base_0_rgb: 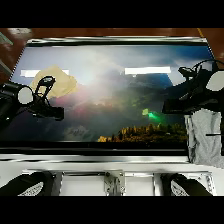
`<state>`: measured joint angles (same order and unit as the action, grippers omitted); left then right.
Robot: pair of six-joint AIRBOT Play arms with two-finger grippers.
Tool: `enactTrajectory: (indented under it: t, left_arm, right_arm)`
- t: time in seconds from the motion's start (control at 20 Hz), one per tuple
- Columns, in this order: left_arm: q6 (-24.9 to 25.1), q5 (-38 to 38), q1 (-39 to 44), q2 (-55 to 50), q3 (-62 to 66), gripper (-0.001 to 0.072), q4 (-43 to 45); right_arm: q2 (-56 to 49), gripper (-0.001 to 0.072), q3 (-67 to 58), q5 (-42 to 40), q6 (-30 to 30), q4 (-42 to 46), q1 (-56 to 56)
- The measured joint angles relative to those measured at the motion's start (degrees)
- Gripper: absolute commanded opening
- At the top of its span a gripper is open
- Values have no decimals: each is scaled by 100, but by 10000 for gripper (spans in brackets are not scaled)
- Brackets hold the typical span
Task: Fold the shirts.
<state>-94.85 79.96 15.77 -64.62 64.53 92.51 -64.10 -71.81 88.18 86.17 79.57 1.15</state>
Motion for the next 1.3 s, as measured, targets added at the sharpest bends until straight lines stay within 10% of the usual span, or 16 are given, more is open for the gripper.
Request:
enactTrajectory:
  t: [1.3]
  left_arm:
    - [-11,-723,0,-4,-17,667,-402]
  right_arm:
    - [0,602,2,-55,214,-850,0]
